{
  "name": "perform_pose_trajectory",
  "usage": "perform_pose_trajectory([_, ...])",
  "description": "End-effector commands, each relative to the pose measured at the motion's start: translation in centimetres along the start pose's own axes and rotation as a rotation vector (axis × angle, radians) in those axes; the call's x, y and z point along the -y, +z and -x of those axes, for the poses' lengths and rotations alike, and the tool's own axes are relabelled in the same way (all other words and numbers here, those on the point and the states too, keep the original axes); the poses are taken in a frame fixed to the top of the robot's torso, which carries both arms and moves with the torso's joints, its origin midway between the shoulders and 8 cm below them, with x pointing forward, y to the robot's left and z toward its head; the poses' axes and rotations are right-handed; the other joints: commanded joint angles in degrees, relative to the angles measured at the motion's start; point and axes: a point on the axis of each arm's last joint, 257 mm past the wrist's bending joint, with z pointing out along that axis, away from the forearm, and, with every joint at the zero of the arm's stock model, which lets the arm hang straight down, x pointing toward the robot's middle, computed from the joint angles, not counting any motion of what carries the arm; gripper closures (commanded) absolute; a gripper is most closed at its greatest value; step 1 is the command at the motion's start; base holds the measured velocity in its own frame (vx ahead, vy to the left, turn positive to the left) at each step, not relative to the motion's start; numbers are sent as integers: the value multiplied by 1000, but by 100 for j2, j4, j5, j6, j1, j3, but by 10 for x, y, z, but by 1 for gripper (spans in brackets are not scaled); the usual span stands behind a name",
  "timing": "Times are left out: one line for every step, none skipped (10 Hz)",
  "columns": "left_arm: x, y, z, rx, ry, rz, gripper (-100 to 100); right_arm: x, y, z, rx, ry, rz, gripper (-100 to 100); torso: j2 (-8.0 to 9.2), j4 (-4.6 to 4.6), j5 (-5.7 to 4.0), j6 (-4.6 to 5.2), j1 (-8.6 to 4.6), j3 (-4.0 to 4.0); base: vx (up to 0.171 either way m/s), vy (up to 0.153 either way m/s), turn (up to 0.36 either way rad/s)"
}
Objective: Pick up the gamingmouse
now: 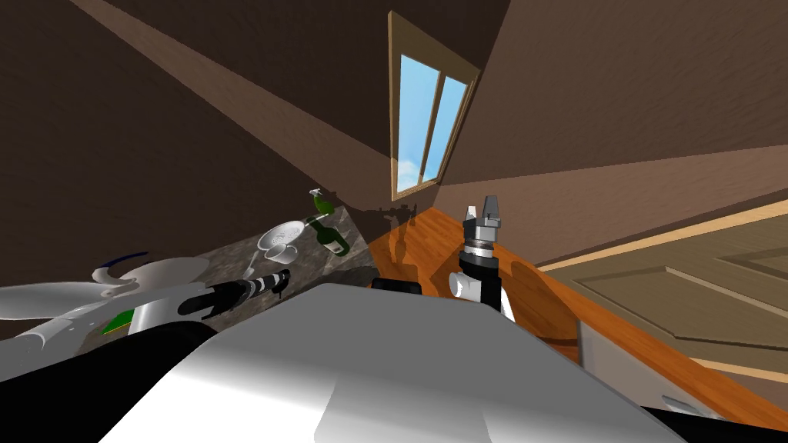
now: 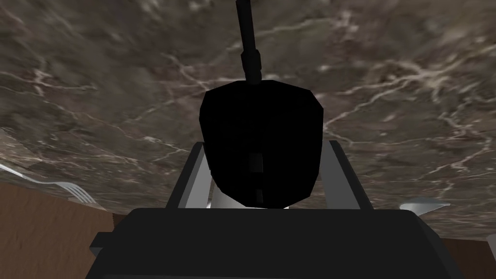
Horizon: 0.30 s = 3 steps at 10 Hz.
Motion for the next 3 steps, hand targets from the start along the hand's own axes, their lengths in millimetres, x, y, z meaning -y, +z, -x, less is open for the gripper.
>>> perform_pose_trajectory([9, -1, 6, -5, 11, -6, 100, 0, 0, 0, 0, 0, 0, 0, 0, 0, 0, 0, 0, 0, -28, 3, 85])
perform_pose_trajectory([6, -1, 4, -2, 7, -4, 100, 0, 0, 0, 0, 0, 0, 0, 7, 1, 1, -1, 1, 4, -13, 0, 11])
perform_pose_trajectory([6, -1, 5, -2, 8, -5, 0, 0, 0, 0, 0, 0, 0, 0, 6, 1, 3, -1, 3, 4, 0, 0, 0])
